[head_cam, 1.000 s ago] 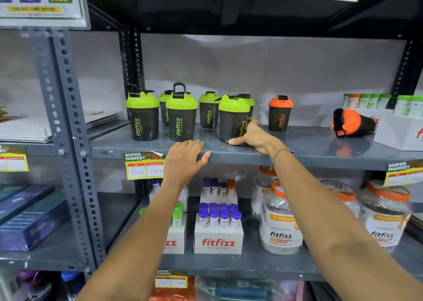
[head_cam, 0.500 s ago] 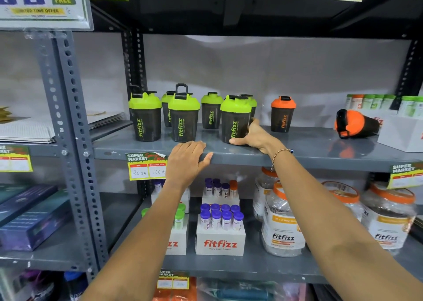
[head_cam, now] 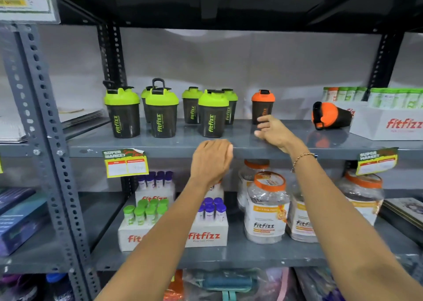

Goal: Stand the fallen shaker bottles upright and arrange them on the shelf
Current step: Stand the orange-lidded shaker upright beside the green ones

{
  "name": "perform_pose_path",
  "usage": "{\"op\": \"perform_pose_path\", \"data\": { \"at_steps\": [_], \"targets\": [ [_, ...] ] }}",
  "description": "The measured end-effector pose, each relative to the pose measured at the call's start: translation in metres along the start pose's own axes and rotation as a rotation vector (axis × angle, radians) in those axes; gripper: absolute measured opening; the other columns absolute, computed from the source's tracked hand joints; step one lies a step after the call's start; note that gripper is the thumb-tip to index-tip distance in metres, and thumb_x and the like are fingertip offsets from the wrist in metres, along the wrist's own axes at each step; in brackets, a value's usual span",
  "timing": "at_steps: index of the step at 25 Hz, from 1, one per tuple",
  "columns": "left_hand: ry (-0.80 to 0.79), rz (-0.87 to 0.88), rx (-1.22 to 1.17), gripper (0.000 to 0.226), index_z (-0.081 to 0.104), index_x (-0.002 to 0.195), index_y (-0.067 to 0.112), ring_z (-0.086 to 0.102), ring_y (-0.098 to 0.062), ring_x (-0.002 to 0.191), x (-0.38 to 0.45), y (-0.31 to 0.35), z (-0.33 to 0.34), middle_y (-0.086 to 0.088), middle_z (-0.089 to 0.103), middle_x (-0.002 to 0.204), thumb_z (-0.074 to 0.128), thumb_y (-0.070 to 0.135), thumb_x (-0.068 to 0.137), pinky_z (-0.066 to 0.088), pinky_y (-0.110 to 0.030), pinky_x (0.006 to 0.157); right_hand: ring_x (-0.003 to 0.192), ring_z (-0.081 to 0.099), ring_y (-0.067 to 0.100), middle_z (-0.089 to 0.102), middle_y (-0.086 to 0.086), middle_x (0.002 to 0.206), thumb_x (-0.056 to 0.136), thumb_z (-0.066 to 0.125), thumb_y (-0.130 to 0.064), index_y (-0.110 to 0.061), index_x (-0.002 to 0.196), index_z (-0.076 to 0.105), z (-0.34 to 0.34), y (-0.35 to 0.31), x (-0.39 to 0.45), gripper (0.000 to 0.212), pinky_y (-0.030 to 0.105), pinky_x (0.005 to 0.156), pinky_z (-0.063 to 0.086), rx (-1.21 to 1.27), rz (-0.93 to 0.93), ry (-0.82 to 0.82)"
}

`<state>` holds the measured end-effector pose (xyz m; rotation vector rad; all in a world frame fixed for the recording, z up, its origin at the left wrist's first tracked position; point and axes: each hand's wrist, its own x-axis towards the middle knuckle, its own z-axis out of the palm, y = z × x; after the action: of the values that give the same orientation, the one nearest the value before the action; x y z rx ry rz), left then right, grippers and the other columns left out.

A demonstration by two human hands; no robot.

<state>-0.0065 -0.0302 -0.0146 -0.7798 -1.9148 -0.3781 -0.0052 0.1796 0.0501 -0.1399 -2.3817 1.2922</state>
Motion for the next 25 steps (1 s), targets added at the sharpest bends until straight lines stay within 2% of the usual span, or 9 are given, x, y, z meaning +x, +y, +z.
{"op": "perform_pose_path", "data": {
  "at_steps": [3,6,9,12,16,18,20,22,25],
  "targets": [
    [-0.035,0.084,-0.019,0.032,0.065,0.080,0.011,0.064,-0.027,0.070,0.022,0.051,0.023,-0.007,0.068,0.074,0.040,0.023,0.095,0.048,-0.037,0.068,0.122,0.056,0.030,0.058,0.022,0.132,0.089,0.058,-0.001,-0.003,0.130,0.054,-0.057,0.030,-0.006,0.041,0.036,0.105,0.044,-0.103,0.028,0.144],
    [-0.086,0.033,0.008,0.032,0.067,0.081,0.010,0.065,-0.030,0.074,0.041,0.096,0.046,-0.009,0.069,0.076,0.043,0.025,0.097,0.048,-0.039,0.070,0.123,0.056,0.031,0.060,0.019,0.132,0.088,0.056,0.002,-0.001,0.127,0.058,-0.114,0.056,-0.009,0.039,0.030,0.104,0.040,-0.278,0.012,0.290],
    [0.004,-0.029,0.073,0.039,0.067,0.068,0.011,0.065,-0.028,0.061,0.048,0.109,0.059,-0.008,0.068,0.063,0.042,0.027,0.093,0.048,-0.035,0.061,0.124,0.055,0.035,0.059,0.021,0.134,0.086,0.057,0.002,0.002,0.125,0.061,-0.154,0.073,-0.005,0.039,0.029,0.100,0.037,-0.394,0.024,0.440],
    [0.123,-0.033,0.120,0.039,0.066,0.063,0.012,0.063,-0.026,0.054,0.046,0.106,0.071,-0.006,0.066,0.057,0.043,0.025,0.092,0.047,-0.034,0.055,0.120,0.055,0.041,0.059,0.029,0.128,0.081,0.064,-0.001,0.007,0.123,0.058,-0.177,0.085,0.008,0.043,0.039,0.098,0.040,-0.523,0.016,0.442],
    [0.186,-0.030,0.126,0.039,0.071,0.072,0.012,0.066,-0.023,0.059,0.044,0.105,0.084,-0.004,0.071,0.064,0.042,0.026,0.093,0.049,-0.035,0.058,0.143,0.028,0.038,0.028,0.026,0.153,0.079,0.073,-0.005,0.004,0.150,0.017,-0.188,0.090,0.037,0.091,0.038,0.115,0.024,-0.648,0.077,0.321],
    [0.237,-0.020,0.124,0.037,0.073,0.075,0.012,0.067,-0.022,0.061,0.043,0.102,0.087,-0.003,0.073,0.068,0.043,0.025,0.092,0.050,-0.034,0.058,0.148,0.015,0.037,0.014,0.025,0.157,0.076,0.077,-0.007,0.005,0.152,0.001,-0.191,0.087,0.055,0.108,0.039,0.119,0.018,-0.658,0.087,0.255],
    [0.282,-0.001,0.136,0.036,0.074,0.076,0.013,0.068,-0.021,0.062,0.043,0.101,0.091,-0.002,0.073,0.070,0.043,0.025,0.091,0.050,-0.034,0.057,0.145,0.024,0.040,0.020,0.026,0.154,0.077,0.078,-0.016,0.005,0.152,-0.001,-0.198,0.086,0.070,0.111,0.043,0.115,0.026,-0.700,0.112,0.223],
    [0.314,0.008,0.147,0.037,0.074,0.077,0.013,0.068,-0.019,0.063,0.042,0.099,0.095,-0.002,0.074,0.072,0.043,0.026,0.091,0.050,-0.032,0.058,0.131,0.044,0.043,0.039,0.028,0.143,0.079,0.076,-0.023,0.005,0.151,0.004,-0.202,0.090,0.081,0.106,0.045,0.103,0.039,-0.697,0.132,0.212],
    [0.338,0.035,0.142,0.037,0.075,0.079,0.014,0.069,-0.019,0.065,0.041,0.096,0.098,-0.002,0.075,0.074,0.043,0.028,0.092,0.050,-0.030,0.059,0.104,0.062,0.041,0.058,0.029,0.125,0.080,0.070,-0.027,0.006,0.130,0.041,-0.202,0.089,0.088,0.066,0.041,0.084,0.049,-0.811,0.090,0.179]
  ]
}}
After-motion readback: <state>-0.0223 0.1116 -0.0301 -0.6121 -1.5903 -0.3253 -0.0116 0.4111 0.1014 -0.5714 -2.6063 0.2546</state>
